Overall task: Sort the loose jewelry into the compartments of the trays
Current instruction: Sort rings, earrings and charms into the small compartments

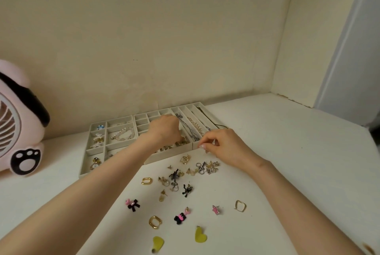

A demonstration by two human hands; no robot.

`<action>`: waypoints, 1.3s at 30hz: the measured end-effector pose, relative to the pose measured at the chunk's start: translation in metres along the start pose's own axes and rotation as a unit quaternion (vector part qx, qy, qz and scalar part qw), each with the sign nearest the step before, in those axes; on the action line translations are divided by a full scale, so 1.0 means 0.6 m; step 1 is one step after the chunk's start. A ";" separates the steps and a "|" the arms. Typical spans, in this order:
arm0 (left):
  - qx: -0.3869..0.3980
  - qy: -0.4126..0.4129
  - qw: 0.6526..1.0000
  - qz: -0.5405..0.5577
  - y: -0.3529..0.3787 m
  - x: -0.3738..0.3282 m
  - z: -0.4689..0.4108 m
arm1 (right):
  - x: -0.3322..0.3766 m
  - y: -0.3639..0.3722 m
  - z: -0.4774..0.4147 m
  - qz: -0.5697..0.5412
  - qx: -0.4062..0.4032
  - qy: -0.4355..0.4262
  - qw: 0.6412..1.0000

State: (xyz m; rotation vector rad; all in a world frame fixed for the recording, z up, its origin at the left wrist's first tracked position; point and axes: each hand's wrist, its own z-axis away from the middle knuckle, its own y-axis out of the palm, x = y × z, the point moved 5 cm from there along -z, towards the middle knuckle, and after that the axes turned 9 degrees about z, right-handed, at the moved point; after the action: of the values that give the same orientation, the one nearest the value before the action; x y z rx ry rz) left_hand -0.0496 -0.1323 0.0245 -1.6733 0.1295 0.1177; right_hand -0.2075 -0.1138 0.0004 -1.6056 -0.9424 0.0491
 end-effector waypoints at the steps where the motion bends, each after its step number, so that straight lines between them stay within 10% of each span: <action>1: 0.006 0.000 1.000 -0.010 -0.001 -0.002 -0.002 | 0.000 0.000 0.000 0.004 0.000 0.001 1.000; 15: 0.047 -0.024 0.998 -0.025 0.000 0.004 -0.009 | 0.002 -0.001 0.000 0.022 0.001 -0.002 1.000; 39: -0.040 0.208 0.961 0.179 0.009 -0.007 0.094 | -0.006 -0.010 0.005 0.028 0.024 0.024 0.999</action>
State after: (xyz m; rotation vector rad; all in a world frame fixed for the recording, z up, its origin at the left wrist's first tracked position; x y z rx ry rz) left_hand -0.0543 -0.0767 0.0138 -1.7219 0.7553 0.0410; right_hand -0.2145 -0.1139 0.0027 -1.5819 -0.8528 0.0720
